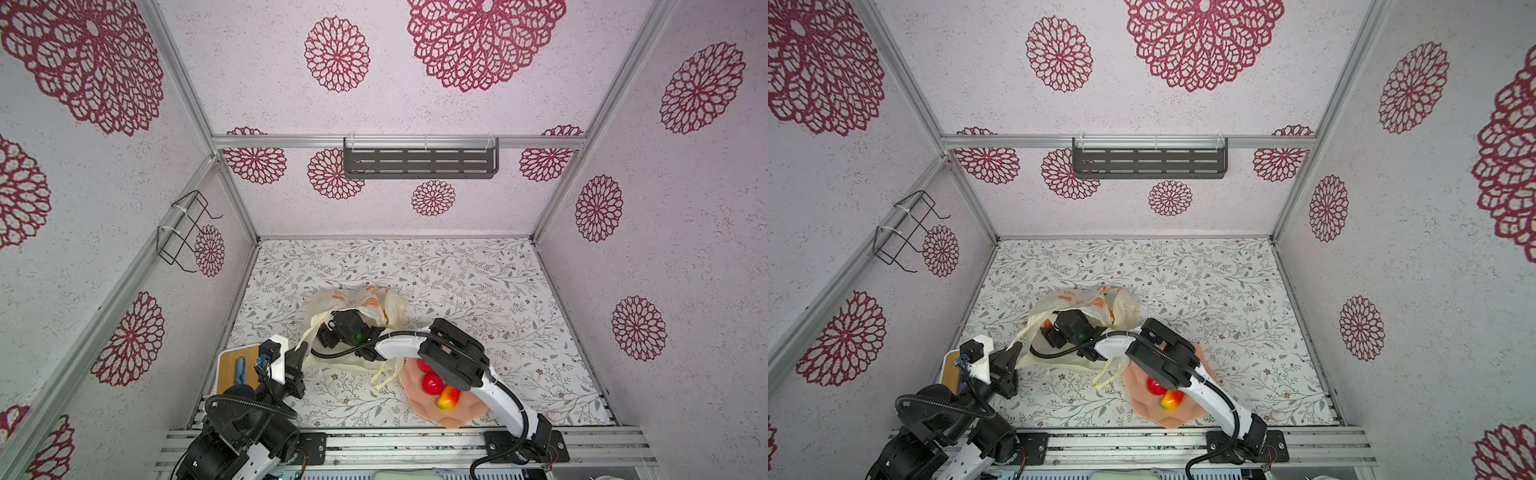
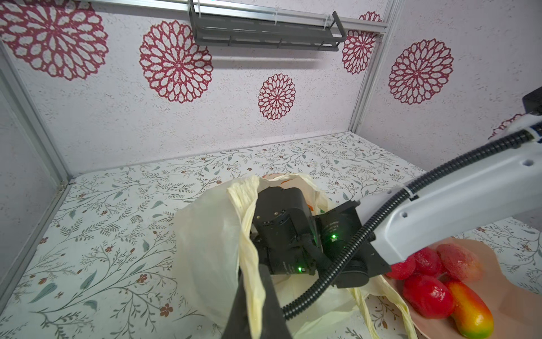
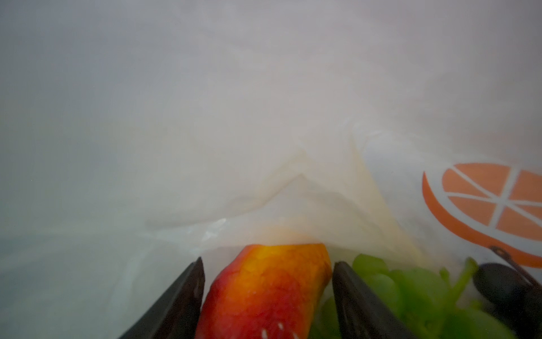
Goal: Take fruits out of the plastic bag
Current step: Take out the fake fruit from the plastic bag.
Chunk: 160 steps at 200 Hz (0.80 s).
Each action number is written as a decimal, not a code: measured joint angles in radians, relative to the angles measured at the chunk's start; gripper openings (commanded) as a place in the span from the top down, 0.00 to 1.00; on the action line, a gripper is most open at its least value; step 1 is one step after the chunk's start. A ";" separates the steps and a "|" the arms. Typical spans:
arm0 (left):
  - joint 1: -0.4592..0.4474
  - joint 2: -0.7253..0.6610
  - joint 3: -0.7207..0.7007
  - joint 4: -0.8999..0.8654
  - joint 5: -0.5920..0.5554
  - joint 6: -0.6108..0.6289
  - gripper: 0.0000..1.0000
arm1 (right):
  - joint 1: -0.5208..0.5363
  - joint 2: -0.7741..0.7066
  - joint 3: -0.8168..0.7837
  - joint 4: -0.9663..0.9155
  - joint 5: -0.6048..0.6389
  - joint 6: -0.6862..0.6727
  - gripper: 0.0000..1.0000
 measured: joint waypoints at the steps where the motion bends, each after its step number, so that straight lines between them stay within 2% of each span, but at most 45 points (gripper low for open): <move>1: 0.000 0.000 0.000 0.000 0.000 0.000 1.00 | 0.000 -0.002 -0.005 0.004 0.000 0.000 0.30; 37: 0.000 0.000 0.000 -0.006 -0.002 -0.002 1.00 | -0.006 -0.072 -0.234 0.243 -0.032 -0.019 0.32; 73: 0.000 0.000 0.000 -0.007 -0.012 -0.005 1.00 | -0.005 -0.077 -0.381 0.498 -0.042 -0.053 0.34; 129: 0.000 0.000 0.000 -0.007 -0.011 -0.003 1.00 | 0.017 -0.079 -0.464 0.630 -0.044 -0.165 0.49; 142: 0.000 0.000 0.000 -0.007 -0.010 -0.002 1.00 | 0.023 -0.084 -0.475 0.637 -0.045 -0.183 0.48; 160: 0.000 0.000 0.000 -0.007 -0.010 0.000 1.00 | 0.028 -0.095 -0.476 0.610 -0.046 -0.198 0.36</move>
